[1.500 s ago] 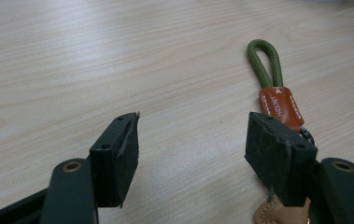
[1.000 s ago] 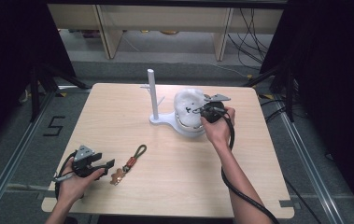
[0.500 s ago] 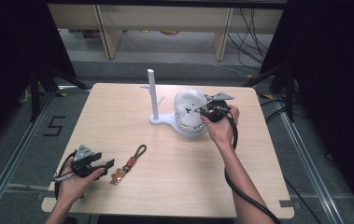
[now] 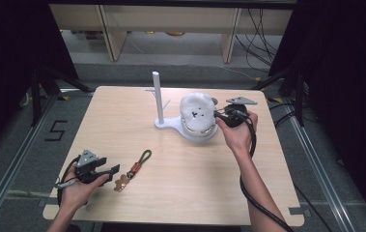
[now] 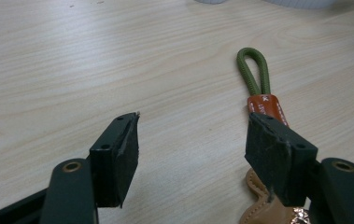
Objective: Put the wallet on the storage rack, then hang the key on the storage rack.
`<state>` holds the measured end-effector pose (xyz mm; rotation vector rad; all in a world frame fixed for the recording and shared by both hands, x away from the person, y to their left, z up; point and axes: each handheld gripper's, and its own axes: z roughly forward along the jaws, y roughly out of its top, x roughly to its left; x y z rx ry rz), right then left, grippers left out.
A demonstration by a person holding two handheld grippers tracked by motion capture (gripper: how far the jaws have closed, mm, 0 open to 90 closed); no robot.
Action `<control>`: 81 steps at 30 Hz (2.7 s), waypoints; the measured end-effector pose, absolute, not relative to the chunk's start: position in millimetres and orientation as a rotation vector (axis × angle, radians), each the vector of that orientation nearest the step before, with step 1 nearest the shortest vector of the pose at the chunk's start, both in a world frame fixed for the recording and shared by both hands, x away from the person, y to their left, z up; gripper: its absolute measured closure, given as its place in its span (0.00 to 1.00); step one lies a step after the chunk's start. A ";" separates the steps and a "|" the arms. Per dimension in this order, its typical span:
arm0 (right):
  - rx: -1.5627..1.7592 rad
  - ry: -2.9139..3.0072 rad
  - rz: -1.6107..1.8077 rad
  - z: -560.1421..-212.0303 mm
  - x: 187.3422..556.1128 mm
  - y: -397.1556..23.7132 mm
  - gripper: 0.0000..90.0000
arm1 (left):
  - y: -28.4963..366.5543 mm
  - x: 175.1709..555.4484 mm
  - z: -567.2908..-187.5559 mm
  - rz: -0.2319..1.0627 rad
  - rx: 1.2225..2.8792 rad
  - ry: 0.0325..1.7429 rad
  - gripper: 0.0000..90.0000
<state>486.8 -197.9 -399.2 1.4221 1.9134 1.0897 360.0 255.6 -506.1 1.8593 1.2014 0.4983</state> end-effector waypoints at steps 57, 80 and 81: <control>1.545 2.014 1.012 -434.1 430.6 -262.2 0.66 | 237.8 370.9 -464.6 0.317 2.104 1.163 0.45; 1.590 2.030 1.013 -456.8 402.4 -268.0 0.65 | 197.5 404.7 -458.8 0.113 2.417 1.126 0.52; 1.590 2.030 1.013 -456.8 402.4 -268.0 0.65 | 197.5 404.7 -458.8 0.113 2.417 1.126 0.52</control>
